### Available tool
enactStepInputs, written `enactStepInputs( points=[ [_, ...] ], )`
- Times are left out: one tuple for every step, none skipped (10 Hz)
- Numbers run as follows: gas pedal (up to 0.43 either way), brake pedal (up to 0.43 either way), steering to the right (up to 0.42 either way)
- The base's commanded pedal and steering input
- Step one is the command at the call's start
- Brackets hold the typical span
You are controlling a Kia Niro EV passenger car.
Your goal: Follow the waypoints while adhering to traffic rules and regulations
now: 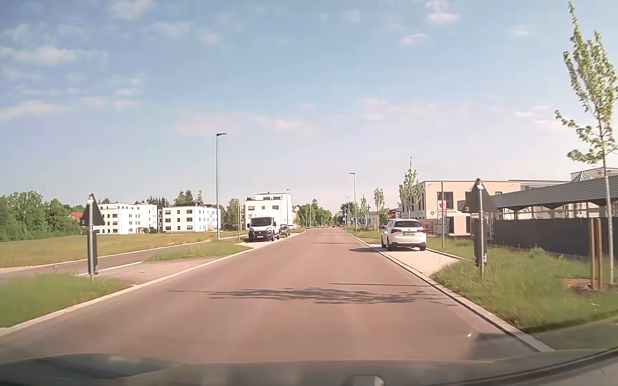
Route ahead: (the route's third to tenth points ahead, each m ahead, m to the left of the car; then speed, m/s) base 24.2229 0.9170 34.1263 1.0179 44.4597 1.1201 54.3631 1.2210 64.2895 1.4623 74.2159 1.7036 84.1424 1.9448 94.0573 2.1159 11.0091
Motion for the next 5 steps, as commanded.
enactStepInputs(
  points=[
    [0.059,0.000,0.004],
    [0.067,0.000,0.001],
    [0.079,0.000,0.000],
    [0.079,0.000,-0.001],
    [0.098,0.000,-0.002]
  ],
)
